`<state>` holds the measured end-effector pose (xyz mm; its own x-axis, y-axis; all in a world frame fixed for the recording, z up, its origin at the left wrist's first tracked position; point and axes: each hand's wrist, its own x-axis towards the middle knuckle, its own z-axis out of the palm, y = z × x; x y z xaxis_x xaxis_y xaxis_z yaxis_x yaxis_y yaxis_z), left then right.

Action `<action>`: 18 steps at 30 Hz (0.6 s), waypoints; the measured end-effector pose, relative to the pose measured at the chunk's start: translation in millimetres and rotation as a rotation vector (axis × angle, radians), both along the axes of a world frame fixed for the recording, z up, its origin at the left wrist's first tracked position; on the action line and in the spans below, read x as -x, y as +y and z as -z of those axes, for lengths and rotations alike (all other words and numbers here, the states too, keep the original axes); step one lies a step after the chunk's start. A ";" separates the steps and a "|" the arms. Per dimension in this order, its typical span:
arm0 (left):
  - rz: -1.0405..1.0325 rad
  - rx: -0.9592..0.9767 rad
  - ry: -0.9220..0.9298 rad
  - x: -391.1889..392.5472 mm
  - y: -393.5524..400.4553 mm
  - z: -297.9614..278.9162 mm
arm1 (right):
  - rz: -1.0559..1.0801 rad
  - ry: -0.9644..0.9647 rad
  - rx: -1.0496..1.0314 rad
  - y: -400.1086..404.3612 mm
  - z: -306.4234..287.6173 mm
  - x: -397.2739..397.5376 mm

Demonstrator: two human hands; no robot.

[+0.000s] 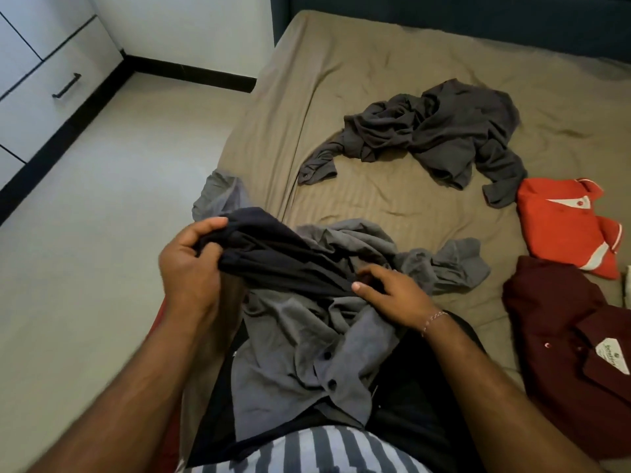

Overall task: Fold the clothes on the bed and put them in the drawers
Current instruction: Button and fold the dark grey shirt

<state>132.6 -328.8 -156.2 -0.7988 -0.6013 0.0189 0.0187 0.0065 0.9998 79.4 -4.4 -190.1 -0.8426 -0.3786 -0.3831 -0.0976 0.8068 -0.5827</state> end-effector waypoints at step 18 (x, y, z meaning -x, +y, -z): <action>0.305 0.833 -0.180 55.8 27.9 -14.8 | 0.170 -0.080 -0.025 -7.2 6.7 -10.4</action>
